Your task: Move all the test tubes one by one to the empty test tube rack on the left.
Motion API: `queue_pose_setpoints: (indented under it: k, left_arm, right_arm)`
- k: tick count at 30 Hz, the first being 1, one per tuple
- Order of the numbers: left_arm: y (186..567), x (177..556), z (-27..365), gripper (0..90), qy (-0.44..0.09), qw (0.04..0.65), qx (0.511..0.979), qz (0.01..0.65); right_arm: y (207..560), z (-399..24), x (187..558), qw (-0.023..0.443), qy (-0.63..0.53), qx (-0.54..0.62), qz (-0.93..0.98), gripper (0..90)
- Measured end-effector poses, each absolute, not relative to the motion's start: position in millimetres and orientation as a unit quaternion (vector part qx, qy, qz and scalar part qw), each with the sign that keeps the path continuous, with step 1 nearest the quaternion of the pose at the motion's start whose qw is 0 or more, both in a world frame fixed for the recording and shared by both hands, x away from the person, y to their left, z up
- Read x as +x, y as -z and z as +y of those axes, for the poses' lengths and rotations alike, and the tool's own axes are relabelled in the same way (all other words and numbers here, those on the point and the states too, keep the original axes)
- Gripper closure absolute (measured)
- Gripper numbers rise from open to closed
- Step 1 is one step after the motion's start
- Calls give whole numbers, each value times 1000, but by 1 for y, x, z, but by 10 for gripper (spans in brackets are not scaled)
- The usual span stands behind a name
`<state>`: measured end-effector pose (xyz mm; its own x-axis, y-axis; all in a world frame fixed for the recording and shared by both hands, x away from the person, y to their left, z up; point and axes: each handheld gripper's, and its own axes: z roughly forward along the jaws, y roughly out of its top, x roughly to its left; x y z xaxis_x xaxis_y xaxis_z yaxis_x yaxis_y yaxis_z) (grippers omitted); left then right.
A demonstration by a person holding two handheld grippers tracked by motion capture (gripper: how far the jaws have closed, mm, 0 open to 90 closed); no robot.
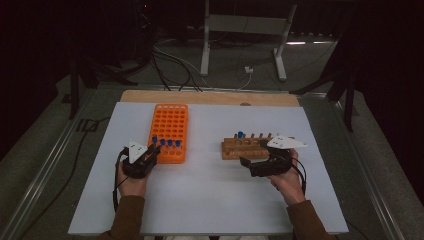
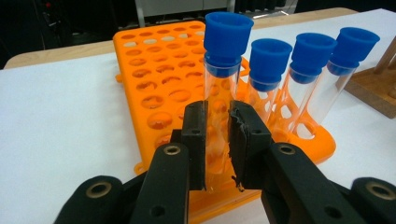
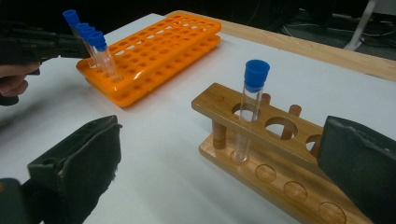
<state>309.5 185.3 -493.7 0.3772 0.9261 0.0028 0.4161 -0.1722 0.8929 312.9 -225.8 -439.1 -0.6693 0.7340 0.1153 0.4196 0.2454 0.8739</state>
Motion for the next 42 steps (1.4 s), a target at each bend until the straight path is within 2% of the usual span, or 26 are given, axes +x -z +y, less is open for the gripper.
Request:
queue_pose_setpoints:
  k: [6,23,30,33,42]
  left_arm:
    - [500,311,182,786,-291,413,721,474]
    - [502,311,186,771,-269,419,718,486]
    - [498,307,190,639,-258,432,717,482]
    - [495,304,192,552,-248,442,718,478]
    - [485,290,200,441,-245,478,707,460]
  right_arm:
    - [440,-223,312,159,-488,369,775,0]
    - [443,-220,312,156,-485,366,778,0]
    - [442,-221,312,158,-486,366,778,0]
    - [441,-221,312,158,-487,366,777,0]
    - [437,-221,313,164,-490,366,774,0]
